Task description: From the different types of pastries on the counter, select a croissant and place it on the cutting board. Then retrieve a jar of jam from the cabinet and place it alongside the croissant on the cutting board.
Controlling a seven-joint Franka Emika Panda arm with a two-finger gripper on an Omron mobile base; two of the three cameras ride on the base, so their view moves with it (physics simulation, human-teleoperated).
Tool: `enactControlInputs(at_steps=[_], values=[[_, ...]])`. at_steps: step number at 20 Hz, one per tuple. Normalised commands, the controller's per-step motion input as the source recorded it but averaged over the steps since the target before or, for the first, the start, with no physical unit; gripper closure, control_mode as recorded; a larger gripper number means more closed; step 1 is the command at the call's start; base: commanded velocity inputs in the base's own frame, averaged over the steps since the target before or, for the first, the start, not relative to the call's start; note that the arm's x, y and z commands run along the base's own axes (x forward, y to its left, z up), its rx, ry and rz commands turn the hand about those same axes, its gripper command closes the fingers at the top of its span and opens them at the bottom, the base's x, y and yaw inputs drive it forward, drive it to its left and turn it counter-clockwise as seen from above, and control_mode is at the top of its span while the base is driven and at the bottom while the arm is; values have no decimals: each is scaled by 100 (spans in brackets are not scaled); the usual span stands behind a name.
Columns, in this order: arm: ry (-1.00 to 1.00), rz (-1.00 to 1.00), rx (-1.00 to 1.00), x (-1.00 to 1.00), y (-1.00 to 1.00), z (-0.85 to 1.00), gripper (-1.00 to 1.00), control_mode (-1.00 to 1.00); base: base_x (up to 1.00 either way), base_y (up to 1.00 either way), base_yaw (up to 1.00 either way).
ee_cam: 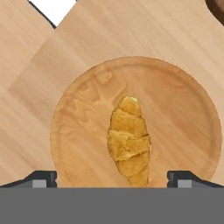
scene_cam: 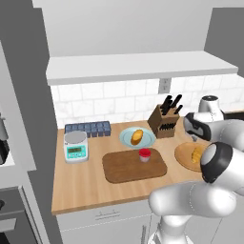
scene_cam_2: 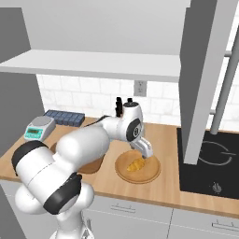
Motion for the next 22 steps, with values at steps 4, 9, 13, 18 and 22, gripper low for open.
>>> enactControlInputs(at_steps=[4,9,13,18,22], values=[[0,-13,0,0,0,-6,-100,-100,0,0,0],[-5,-9,0,0,6,0,-100,-100,0,0,0],[-4,-5,0,-1,10,0,-100,-100,0,0,0],[0,0,0,-11,0,-27,-100,-100,0,0,0],[0,0,0,-4,0,-36,-100,-100,0,0,0]])
